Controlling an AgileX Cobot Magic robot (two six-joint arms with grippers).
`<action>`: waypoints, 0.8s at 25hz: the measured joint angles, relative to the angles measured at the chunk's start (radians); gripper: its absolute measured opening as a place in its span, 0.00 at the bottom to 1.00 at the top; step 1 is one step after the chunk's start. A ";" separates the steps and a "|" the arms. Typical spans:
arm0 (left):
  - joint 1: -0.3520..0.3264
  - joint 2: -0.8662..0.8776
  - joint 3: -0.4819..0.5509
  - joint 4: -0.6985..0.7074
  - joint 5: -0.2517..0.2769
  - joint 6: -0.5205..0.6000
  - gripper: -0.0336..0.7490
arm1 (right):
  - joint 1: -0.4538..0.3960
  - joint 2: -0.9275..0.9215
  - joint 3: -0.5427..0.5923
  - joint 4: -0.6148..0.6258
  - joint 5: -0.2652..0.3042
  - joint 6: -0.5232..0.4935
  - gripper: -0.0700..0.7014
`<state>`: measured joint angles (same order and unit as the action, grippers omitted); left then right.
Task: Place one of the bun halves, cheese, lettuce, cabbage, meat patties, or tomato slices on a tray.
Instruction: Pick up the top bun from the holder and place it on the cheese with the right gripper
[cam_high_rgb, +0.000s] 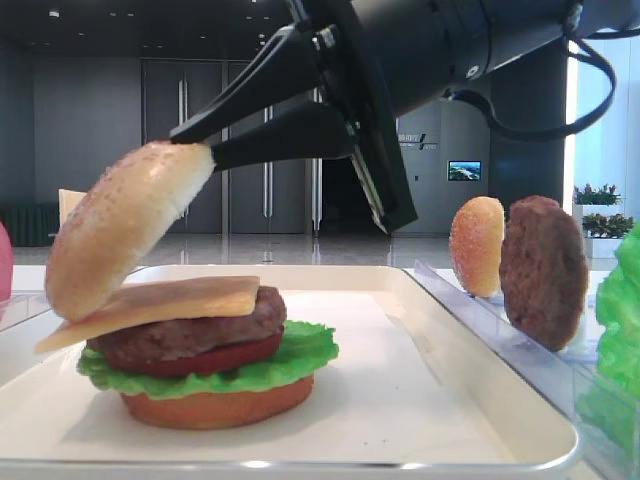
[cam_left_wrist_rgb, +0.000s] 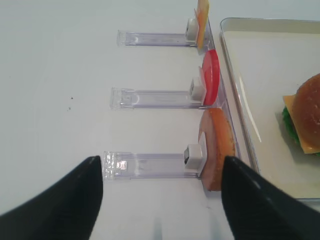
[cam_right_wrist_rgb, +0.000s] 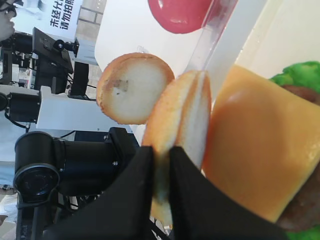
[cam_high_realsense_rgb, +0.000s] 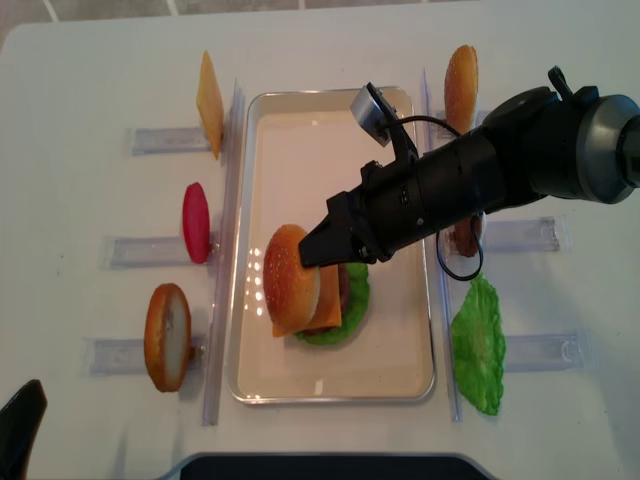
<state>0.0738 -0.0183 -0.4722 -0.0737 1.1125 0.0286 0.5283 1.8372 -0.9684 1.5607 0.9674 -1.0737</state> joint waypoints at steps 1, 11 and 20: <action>0.000 0.000 0.000 0.000 0.000 0.000 0.76 | 0.000 0.000 0.000 -0.002 0.000 0.000 0.21; 0.000 0.000 0.000 0.000 0.000 0.000 0.76 | 0.000 0.000 -0.002 -0.052 0.000 0.000 0.33; 0.000 0.000 0.000 0.000 0.000 0.000 0.76 | 0.000 0.000 -0.002 -0.075 -0.002 0.000 0.42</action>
<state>0.0738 -0.0183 -0.4722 -0.0737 1.1125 0.0286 0.5283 1.8372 -0.9702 1.4862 0.9650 -1.0737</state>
